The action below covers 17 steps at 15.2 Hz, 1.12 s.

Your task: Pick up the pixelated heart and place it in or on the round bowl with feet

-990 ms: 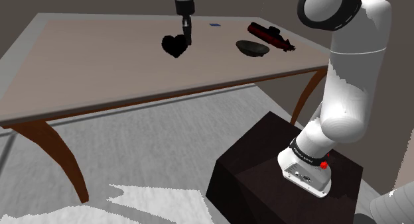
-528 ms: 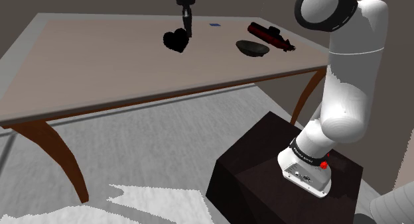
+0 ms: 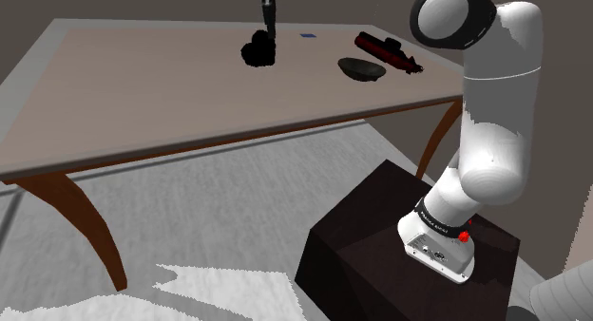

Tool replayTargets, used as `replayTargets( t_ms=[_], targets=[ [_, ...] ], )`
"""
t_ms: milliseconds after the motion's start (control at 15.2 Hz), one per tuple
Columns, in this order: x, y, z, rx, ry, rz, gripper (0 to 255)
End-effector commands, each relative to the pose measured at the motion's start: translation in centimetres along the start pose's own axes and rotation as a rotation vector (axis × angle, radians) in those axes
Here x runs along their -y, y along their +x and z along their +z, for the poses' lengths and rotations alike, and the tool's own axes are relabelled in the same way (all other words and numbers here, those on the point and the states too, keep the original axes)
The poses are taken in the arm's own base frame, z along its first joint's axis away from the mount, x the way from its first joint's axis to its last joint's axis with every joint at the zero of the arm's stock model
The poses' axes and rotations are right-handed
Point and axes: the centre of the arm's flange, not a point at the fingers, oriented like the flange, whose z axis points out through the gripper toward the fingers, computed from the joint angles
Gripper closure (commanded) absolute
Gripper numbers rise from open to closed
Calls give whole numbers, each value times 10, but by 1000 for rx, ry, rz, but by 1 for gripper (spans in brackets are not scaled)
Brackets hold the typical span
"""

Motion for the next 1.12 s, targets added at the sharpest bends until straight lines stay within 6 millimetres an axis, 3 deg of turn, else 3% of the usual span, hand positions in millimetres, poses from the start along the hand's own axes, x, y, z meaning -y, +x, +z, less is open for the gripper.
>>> replayTargets(
  t_ms=[0, 330, 1056],
  targets=[
    [0, -2, -9, 0, 0, 0, 255],
    [-1, -6, -34, 0, 0, 0, 255],
    [-50, -142, -20, 0, 0, 0, 255]
  ],
)
